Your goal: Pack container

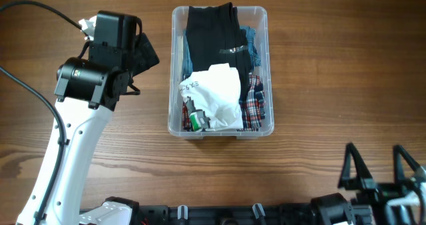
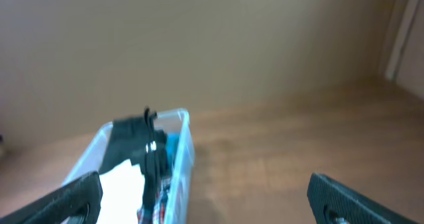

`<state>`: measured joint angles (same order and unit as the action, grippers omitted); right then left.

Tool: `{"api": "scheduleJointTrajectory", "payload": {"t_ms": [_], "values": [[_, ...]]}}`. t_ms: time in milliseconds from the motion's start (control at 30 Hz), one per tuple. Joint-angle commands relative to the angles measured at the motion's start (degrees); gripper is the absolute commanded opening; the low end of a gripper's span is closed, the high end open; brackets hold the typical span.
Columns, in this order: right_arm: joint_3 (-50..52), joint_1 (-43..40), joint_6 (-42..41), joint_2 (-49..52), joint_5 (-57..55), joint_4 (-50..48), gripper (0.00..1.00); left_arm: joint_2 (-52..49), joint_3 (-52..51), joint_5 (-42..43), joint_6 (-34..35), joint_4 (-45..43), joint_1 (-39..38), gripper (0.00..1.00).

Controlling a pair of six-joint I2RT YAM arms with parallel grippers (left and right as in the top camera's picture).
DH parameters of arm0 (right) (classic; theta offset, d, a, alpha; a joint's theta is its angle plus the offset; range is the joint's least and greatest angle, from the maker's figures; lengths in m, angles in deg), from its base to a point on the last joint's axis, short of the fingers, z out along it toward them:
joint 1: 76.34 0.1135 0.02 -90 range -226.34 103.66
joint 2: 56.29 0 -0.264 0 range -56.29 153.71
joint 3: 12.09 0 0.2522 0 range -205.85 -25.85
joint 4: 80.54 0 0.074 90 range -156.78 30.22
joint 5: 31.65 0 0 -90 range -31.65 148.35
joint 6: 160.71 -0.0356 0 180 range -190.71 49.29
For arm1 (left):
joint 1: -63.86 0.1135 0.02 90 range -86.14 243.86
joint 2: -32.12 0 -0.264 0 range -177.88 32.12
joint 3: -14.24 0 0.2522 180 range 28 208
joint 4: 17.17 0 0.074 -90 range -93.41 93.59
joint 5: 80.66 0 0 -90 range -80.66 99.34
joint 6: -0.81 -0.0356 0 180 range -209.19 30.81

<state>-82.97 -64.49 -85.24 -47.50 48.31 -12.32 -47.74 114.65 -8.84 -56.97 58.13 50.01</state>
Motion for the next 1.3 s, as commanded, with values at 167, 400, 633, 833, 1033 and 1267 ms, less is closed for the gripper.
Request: {"api": "scheduleJointTrajectory", "payload": {"t_ms": [167, 400, 633, 833, 1033, 1267], "values": [[27.41, 0.17, -9.49, -8.07, 1.05, -26.25, 1.00, 0.57, 0.42, -0.94, 0.15, 0.04, 0.24, 1.00], [48.48, 0.13, -12.50, -8.55, 1.07, -58.82, 1.00, 0.57, 0.42, -0.94, 0.15, 0.04, 0.24, 1.00], [55.01, 0.13, -9.11, -8.57, 1.07, -64.39, 1.00, 0.57, 0.42, -0.96, 0.15, 0.04, 0.24, 1.00], [56.83, 0.13, -4.50, -8.59, 1.88, -63.17, 1.00, 0.57, 0.42, -0.96, 0.15, 0.04, 0.24, 1.00], [56.83, 0.07, 3.87, -8.59, 6.82, -58.60, 1.00, 0.57, 0.42, -0.96, 0.15, 0.04, 0.24, 1.00], [56.83, -1.44, 3.89, -8.59, 7.15, -55.15, 1.00, 0.57, 0.42, -0.94, 0.15, 0.04, 0.24, 1.00]]}}
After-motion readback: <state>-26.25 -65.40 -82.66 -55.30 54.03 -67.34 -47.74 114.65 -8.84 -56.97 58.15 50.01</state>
